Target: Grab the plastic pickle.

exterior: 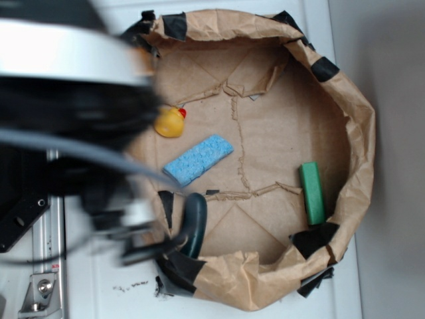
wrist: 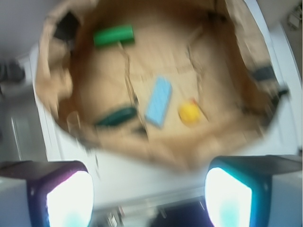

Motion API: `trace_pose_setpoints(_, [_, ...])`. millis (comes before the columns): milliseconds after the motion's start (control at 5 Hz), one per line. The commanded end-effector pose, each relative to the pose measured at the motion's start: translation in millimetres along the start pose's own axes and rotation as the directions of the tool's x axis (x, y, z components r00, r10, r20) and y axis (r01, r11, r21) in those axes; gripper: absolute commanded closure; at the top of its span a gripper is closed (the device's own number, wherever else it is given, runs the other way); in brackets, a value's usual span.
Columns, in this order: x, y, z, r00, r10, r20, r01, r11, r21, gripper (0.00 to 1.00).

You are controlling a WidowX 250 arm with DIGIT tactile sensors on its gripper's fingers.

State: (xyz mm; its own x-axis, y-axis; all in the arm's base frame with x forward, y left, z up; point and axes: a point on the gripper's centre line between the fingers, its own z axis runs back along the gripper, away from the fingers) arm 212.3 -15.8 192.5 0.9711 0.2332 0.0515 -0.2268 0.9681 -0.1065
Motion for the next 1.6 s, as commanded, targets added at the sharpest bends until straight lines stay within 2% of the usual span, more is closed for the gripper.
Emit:
trace_pose_setpoints(0, [19.1,-0.9,-53.7,0.923,0.36,-0.132,-0.36,0.933,0.03,0.0])
trace_pose_setpoints(200, [2.2,-7.5,-88.8,0.878,0.43,-0.212,-0.428,0.902,0.058,0.0])
trace_pose_setpoints(400, [2.5,-8.4,-102.9,0.901,0.392,-0.187,-0.383,0.92,0.081,0.0])
trace_pose_setpoints(600, [10.8,-10.5,-119.8,0.886,0.433,-0.167,-0.429,0.901,0.061,0.0])
trace_pose_setpoints(800, [10.1,-20.5,-137.1,0.848,0.491,-0.201,-0.484,0.871,0.082,0.0])
trace_pose_setpoints(1000, [-8.0,-31.9,-153.6,0.784,0.554,-0.281,-0.56,0.826,0.066,0.0])
trace_pose_setpoints(1200, [-35.1,-39.4,-160.2,0.766,0.561,-0.314,-0.569,0.819,0.073,0.0])
trace_pose_setpoints(1400, [-46.1,-39.4,-170.3,0.815,0.523,-0.252,-0.525,0.849,0.065,0.09])
